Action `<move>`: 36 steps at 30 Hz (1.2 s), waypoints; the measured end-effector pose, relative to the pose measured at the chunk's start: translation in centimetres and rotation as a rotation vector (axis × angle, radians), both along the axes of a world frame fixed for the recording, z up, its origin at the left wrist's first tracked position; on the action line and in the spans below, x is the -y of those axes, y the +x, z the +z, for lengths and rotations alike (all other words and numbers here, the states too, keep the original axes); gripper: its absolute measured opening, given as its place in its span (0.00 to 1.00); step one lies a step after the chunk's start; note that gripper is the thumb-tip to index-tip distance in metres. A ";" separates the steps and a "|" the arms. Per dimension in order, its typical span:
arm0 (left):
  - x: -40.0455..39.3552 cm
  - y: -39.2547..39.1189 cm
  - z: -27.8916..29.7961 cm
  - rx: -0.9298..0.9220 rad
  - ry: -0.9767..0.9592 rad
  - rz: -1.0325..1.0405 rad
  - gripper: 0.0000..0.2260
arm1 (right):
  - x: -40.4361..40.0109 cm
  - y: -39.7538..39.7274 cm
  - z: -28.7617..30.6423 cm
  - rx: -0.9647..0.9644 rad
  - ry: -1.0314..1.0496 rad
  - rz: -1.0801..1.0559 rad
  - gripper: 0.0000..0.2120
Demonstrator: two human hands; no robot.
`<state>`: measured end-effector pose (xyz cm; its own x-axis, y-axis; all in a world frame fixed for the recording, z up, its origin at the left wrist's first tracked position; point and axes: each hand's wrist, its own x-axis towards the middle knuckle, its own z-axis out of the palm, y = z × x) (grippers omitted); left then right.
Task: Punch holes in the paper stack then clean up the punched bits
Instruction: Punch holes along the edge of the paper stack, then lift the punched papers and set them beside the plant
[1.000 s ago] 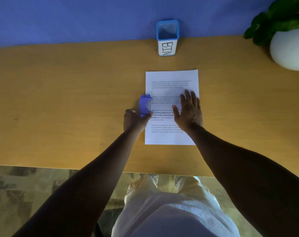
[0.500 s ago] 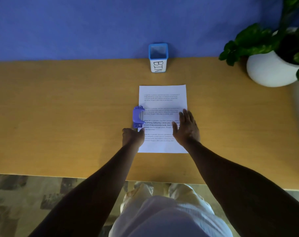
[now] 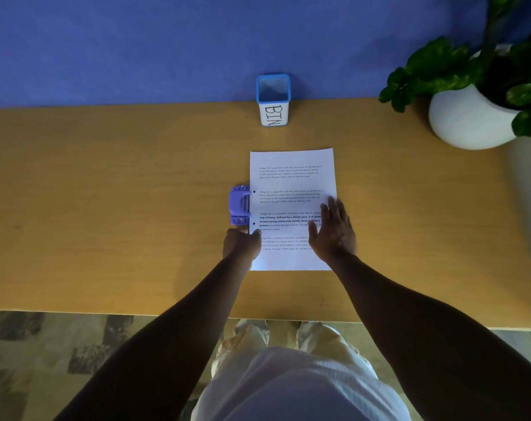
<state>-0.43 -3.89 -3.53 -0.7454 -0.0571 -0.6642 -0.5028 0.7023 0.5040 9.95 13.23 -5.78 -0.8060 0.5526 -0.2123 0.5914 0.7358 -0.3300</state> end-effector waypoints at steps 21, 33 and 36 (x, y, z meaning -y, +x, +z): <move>-3.4 -0.4 3.7 -0.067 0.316 -0.254 0.12 | -3.6 0.3 3.4 -0.132 -0.187 -0.417 0.26; -2.1 -3.1 7.7 -0.191 0.443 -0.327 0.08 | -6.6 -2.6 6.7 -0.448 -0.955 -0.649 0.03; -1.7 -3.6 7.9 -0.192 0.439 -0.302 0.07 | -6.6 -2.8 7.4 -0.481 -0.941 -0.620 0.04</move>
<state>-3.99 -2.18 4.42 -0.7956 0.4284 -0.4284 -0.1826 0.5046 0.8438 7.17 19.80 1.64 -0.5674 0.6625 -0.4891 0.4277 -0.2705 -0.8625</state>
